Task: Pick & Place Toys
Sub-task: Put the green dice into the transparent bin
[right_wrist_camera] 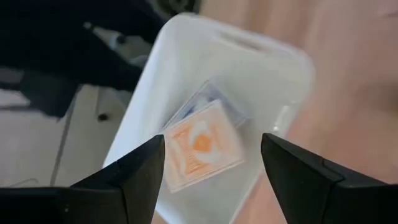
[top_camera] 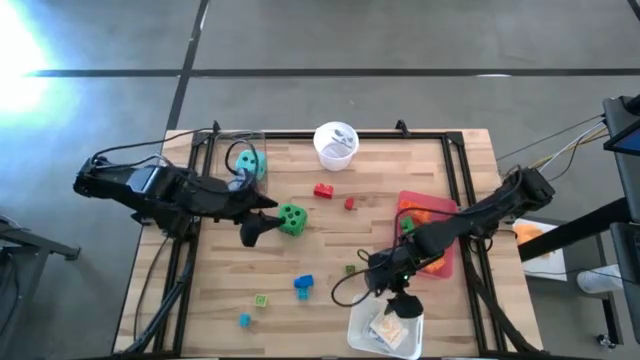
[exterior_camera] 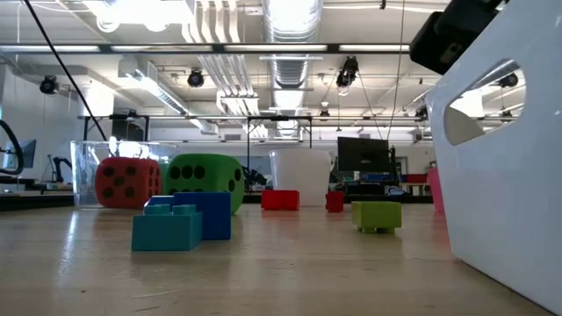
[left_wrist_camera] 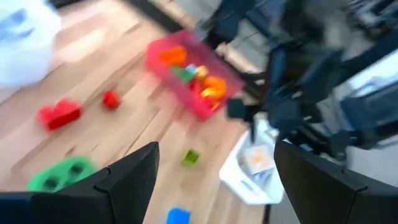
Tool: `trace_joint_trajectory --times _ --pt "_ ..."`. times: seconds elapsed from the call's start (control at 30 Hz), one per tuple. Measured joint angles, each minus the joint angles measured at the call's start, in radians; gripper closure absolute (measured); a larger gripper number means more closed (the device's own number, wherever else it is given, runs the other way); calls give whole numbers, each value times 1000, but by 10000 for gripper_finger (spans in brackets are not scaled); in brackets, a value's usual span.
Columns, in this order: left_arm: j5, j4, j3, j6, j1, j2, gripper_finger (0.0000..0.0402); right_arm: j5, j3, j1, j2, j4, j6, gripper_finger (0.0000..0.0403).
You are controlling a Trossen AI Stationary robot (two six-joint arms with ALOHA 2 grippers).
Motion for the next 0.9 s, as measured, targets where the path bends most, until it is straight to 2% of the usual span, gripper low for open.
trace_joint_trajectory --times 0.17,0.37,0.5,0.9 --pt "-4 -123 0 -141 27 54 82 62 8 -25 -33 -25 34 145" --pt "15 -261 0 -241 78 157 82 139 -7 -32 -98 -26 85 145" --pt "23 -267 0 -262 113 193 82 207 -23 -32 -159 -32 107 145" --pt "25 -260 -19 -286 236 292 82 528 -28 -32 -296 -96 130 145"
